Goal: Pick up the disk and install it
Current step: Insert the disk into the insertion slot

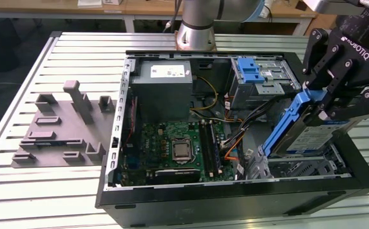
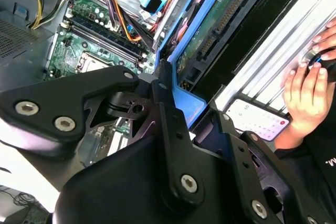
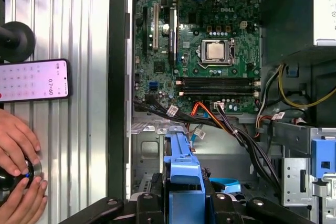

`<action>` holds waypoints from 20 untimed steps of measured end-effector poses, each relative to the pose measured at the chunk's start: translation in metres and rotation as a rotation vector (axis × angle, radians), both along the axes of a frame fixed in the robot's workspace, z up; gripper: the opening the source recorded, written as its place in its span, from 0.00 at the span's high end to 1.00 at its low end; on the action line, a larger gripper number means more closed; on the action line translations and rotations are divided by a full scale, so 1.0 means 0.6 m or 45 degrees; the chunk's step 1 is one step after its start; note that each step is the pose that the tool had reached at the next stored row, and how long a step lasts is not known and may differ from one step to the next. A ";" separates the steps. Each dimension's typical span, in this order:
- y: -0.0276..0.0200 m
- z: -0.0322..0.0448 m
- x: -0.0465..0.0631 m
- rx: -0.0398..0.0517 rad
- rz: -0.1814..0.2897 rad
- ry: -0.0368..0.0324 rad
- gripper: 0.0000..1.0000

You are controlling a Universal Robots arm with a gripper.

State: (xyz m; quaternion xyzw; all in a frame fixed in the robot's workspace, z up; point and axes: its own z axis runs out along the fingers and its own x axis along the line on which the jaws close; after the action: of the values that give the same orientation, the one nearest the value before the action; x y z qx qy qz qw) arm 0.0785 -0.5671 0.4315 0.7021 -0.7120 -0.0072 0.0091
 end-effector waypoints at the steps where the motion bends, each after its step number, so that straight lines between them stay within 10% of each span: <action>1: 0.0000 -0.001 0.000 0.000 0.000 0.0000 0.64; 20: -0.0001 -0.023 0.000 0.000 0.000 0.0000 0.64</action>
State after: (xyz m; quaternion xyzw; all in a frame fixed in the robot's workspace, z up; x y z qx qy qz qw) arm 0.0785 -0.5672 0.4177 0.7021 -0.7120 -0.0073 0.0090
